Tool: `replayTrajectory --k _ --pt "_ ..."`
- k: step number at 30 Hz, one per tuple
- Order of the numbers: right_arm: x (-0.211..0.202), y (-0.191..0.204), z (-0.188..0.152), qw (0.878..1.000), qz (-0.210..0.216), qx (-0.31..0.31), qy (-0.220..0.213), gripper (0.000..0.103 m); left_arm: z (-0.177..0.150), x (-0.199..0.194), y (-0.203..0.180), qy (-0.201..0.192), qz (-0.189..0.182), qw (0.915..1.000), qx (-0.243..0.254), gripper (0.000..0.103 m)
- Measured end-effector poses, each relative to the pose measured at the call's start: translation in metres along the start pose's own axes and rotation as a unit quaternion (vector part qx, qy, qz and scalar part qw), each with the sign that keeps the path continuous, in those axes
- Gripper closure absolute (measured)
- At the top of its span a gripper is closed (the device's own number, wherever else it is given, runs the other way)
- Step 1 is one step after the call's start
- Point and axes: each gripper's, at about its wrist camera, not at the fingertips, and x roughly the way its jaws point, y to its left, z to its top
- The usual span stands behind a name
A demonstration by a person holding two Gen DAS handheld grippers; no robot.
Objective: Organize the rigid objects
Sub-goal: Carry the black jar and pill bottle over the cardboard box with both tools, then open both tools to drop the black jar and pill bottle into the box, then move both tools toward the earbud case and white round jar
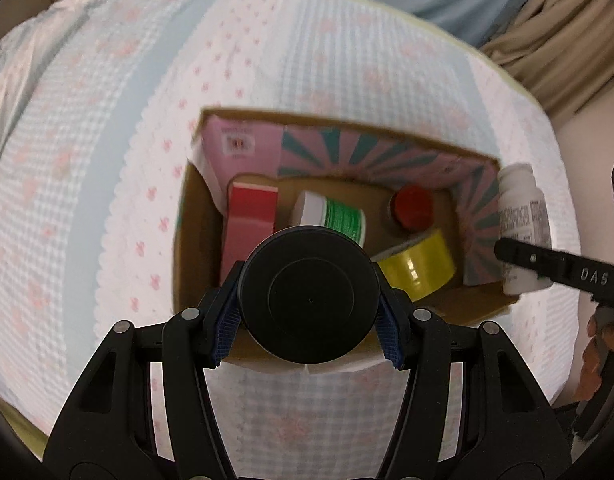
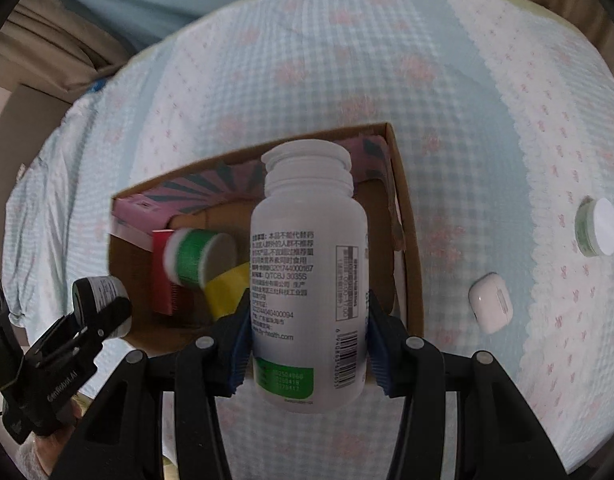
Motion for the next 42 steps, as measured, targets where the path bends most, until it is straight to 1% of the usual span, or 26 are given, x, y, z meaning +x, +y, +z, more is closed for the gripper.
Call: replayTrajectory --k 3,8,11,12,13,14,15,16,17,18,21,28,34,42 --pt "0.014 -0.003 0.005 1.000 -0.010 0.000 0.014 0.057 -0.001 0.016 -0.005 0.012 0.008 0.9998 0.016 0.049" --pt "0.028 -0.006 0.012 0.999 -0.015 -0.001 0.030 0.057 -0.002 0.027 -0.017 0.022 0.014 0.9984 0.051 0.049" --pt "0.031 -0.004 0.018 0.999 -0.022 -0.012 0.030 0.057 -0.001 0.031 -0.018 0.027 0.011 0.9983 0.050 0.048" --pt "0.031 -0.003 0.019 0.999 -0.026 -0.015 0.028 0.056 0.000 0.032 -0.018 0.031 0.010 0.9983 0.049 0.042" --pt "0.029 -0.002 0.021 0.999 -0.030 -0.019 0.025 0.054 0.001 0.032 -0.018 0.030 0.008 0.9983 0.049 0.017" --pt "0.026 -0.001 0.022 0.999 -0.026 -0.023 0.013 0.051 0.001 0.029 -0.018 0.024 0.009 0.9984 0.051 0.001" --pt "0.022 -0.001 0.023 0.999 -0.021 -0.025 0.004 0.037 0.001 0.025 -0.019 0.015 0.011 0.9985 0.052 0.000" --pt "0.018 0.000 0.025 1.000 -0.016 -0.027 -0.004 0.013 0.002 0.023 -0.020 0.011 0.011 0.9984 0.054 0.000" --pt "0.016 0.001 0.026 0.999 -0.014 -0.030 -0.006 0.003 0.002 0.021 -0.021 0.012 0.009 0.9984 0.055 0.000" --pt "0.014 0.002 0.026 0.999 -0.013 -0.034 -0.004 0.000 0.002 0.020 -0.021 0.013 0.010 0.9983 0.055 0.000" --pt "0.009 0.003 0.024 0.999 -0.016 -0.043 -0.004 0.000 -0.001 0.016 -0.021 0.013 0.009 0.9984 0.053 0.000" --pt "-0.006 0.006 0.010 0.999 -0.015 -0.033 -0.018 0.000 -0.010 -0.007 -0.019 0.000 0.007 0.9990 0.044 0.000" --pt "-0.034 0.010 -0.007 0.999 -0.014 -0.030 -0.036 0.000 -0.016 -0.041 -0.019 -0.023 0.008 0.9989 0.040 0.000" --pt "-0.086 0.019 -0.037 0.997 -0.017 -0.031 -0.070 0.000 -0.034 -0.100 -0.024 -0.052 0.012 0.9979 0.037 0.000"
